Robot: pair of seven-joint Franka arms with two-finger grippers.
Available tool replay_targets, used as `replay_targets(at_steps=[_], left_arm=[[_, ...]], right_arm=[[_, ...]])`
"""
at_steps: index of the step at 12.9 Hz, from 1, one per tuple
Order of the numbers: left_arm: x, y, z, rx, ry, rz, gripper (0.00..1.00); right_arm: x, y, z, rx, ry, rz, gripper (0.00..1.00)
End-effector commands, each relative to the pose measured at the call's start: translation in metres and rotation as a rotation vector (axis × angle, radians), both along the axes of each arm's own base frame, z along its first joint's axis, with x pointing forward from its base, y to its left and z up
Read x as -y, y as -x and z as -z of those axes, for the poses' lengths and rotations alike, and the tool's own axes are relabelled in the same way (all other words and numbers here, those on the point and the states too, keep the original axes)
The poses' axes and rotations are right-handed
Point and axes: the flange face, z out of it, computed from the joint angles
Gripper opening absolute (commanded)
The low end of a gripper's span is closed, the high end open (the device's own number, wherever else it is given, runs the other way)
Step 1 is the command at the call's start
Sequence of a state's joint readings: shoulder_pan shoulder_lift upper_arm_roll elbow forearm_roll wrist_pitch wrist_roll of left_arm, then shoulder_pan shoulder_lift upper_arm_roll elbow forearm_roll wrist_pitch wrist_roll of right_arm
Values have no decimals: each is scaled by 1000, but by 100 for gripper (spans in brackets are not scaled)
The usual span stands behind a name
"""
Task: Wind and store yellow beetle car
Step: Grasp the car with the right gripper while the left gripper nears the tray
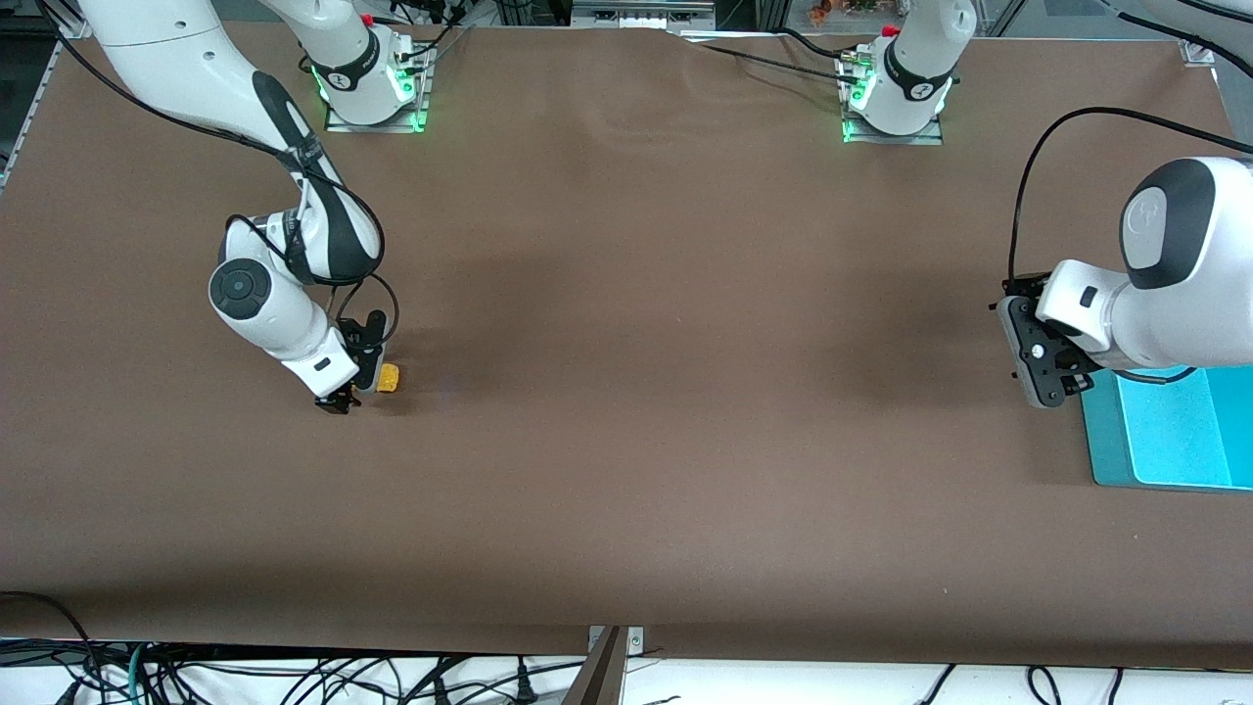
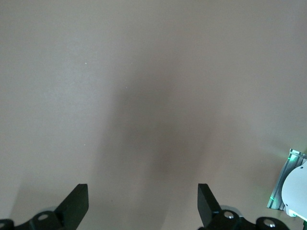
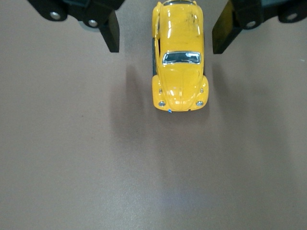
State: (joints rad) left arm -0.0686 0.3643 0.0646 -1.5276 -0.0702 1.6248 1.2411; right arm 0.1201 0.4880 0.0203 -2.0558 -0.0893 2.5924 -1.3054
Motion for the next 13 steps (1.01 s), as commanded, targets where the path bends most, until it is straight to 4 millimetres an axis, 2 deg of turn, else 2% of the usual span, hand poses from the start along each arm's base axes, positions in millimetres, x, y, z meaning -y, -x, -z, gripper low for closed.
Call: replay_targets(at_steps=[1,5,7,13], left_arm=[[3,-4,5,9,-10,34,100],[5,-7,16,6,0,47,100],[4,-5,27,26,2,45,100],[6,30,46,107,3,42,100]], right_arm=[[0,4,-1,7,-14,-12,70],[-16,7,-1,1,-28,-31,43],[-18,7,-2,-1,-30,-33,43],[-14,8,1,-8,-29,-30,43]])
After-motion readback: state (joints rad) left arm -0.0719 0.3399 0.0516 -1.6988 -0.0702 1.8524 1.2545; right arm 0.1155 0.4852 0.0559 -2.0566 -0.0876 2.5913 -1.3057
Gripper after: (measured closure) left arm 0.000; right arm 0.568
